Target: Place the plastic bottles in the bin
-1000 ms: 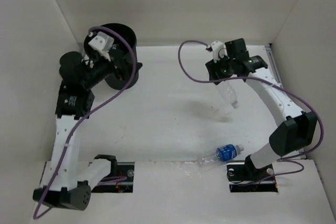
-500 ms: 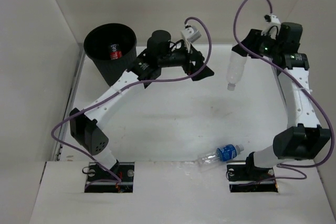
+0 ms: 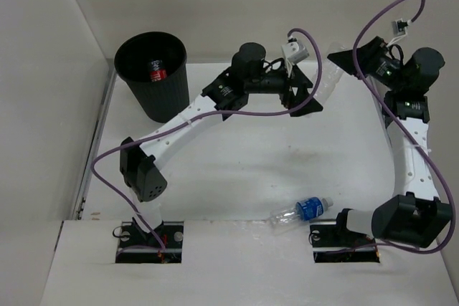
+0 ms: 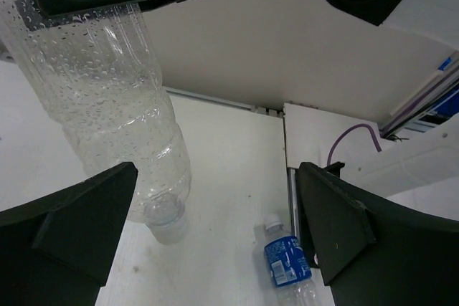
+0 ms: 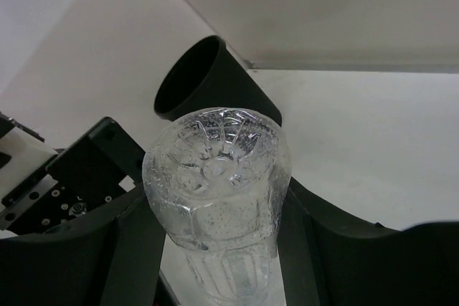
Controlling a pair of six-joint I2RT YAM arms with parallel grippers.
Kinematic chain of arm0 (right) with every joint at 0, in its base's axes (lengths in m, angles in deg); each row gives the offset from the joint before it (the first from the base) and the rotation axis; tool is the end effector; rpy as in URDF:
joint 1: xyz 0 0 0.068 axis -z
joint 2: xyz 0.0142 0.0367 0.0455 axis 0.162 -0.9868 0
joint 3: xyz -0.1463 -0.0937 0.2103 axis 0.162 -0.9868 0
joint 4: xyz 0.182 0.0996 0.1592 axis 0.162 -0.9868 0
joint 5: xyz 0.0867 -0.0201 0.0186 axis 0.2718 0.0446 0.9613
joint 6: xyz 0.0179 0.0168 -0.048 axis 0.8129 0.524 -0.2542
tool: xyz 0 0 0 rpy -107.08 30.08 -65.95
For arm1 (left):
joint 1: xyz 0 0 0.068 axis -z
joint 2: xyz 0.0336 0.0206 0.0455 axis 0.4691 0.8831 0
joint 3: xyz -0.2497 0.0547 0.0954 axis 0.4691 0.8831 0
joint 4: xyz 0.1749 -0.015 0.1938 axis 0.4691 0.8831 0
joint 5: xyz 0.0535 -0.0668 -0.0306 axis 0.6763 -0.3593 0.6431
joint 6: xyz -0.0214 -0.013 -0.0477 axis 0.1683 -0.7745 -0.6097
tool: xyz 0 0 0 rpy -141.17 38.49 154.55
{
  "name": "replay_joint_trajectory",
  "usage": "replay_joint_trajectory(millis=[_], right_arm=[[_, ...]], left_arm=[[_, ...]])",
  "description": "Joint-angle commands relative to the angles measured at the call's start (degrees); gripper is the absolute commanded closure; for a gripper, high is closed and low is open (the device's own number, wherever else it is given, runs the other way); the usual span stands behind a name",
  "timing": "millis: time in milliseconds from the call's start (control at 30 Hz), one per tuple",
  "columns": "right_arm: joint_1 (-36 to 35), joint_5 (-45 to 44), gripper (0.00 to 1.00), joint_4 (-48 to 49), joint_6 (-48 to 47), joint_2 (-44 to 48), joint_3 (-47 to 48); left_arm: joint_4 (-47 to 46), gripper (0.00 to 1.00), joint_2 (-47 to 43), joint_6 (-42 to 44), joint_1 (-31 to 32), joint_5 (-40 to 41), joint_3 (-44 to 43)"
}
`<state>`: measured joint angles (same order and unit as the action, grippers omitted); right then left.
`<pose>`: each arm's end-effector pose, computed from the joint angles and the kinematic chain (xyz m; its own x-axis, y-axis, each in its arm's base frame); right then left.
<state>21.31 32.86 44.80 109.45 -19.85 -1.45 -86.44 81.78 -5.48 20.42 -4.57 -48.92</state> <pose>0.2749 -0.0283 0.4550 -0.3854 0.4864 -0.7842 -0.5769 0.5362 0.6161 0.2614 -0.3300 0.4523 -0.0971 -0.0462 -0.9942 0.9953 -0.0089 -0.0968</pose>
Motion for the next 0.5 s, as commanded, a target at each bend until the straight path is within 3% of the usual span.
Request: replay_joint_trajectory(millis=[0,267,467], right_arm=[[0.8,6.3,1.00,20.6,17.8,2.2,-2.0],[2.0,10.0,1.00,37.2,32.8,3.9,-4.5],[1.9,10.8,1.00,41.7,36.8,6.6,-6.5]], left_arm=[[-2.3,0.00,1.1,0.0,0.3,-0.7,-4.0],[-2.7,0.00,3.5,0.8,0.4,0.1,-5.7],[-2.7,0.00,5.0,1.3,0.9,0.6,-6.4]])
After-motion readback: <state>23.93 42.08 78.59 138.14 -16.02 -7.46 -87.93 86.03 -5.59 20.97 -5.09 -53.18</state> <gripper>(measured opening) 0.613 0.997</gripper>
